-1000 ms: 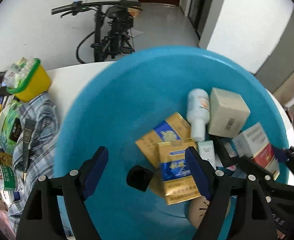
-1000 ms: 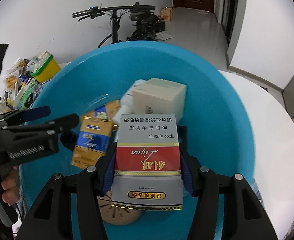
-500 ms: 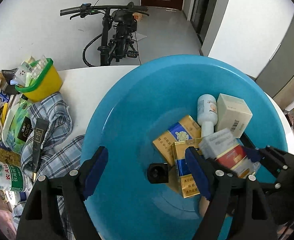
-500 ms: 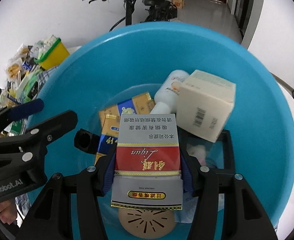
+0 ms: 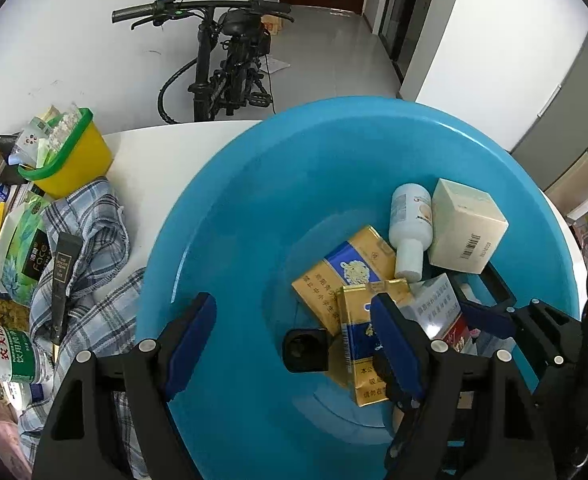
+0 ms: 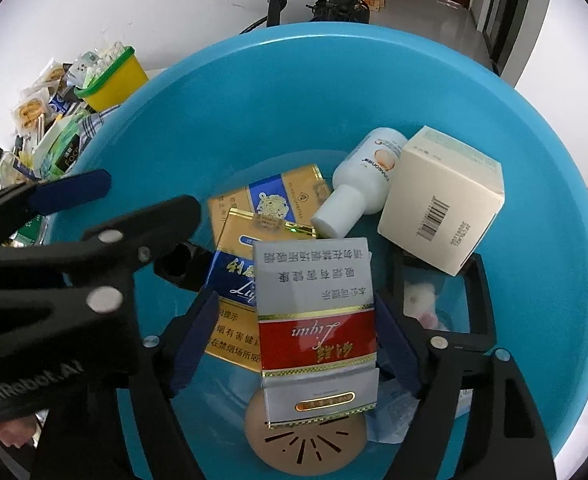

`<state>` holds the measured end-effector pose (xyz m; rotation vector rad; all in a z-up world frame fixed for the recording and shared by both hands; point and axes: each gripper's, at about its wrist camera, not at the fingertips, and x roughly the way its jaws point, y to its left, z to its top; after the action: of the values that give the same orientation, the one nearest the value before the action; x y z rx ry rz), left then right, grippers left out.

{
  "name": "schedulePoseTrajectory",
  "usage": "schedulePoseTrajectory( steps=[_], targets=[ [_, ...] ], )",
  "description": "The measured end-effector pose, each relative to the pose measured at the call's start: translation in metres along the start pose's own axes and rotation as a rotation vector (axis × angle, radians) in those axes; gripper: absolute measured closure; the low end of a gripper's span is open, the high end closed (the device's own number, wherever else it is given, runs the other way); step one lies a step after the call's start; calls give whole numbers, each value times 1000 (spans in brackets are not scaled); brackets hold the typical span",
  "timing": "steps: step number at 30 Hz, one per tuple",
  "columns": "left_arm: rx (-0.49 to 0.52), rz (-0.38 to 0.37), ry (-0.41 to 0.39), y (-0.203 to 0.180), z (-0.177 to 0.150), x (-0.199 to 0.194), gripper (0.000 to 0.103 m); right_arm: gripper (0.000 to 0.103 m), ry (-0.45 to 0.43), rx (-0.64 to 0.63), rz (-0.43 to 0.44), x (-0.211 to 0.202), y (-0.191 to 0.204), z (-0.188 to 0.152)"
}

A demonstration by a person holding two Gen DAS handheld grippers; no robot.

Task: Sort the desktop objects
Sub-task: 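Open the right tool to release the red pack into the basin, then raise both open tools up away from the basin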

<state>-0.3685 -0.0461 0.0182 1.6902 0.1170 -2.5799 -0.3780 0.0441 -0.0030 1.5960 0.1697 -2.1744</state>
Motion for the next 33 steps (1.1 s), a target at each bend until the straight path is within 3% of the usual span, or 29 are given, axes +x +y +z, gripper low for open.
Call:
schedulePoseTrajectory(
  steps=[4,9,22,26,27,29,31,33],
  targets=[
    [7,2,-14,-4,-3,-4,21,26,-19,9,-15,-9,-5,-5],
    [14,5,-62,-9,-4,-19,21,21,-109,45,-44,-36,-14,-13],
    [43,-24,-134,-39,-12,-55,21,20,-263,111,-129,-97,-47,-37],
    [28,-54,-217,-41,-13,-73,21,19,-360,139,-140,-116,-49,-44],
    [31,-53,-247,-41,-13,-77,21,14,-404,155,-132,-122,-51,-46],
    [48,-24,-332,-44,-14,-86,21,7,-486,206,-135,-132,-59,-50],
    [65,11,-416,-45,-17,-93,18,6,-558,251,-142,-139,-67,-54],
    [75,-3,-507,-43,-21,-101,17,6,-607,257,-146,-143,-73,-55]
  ],
)
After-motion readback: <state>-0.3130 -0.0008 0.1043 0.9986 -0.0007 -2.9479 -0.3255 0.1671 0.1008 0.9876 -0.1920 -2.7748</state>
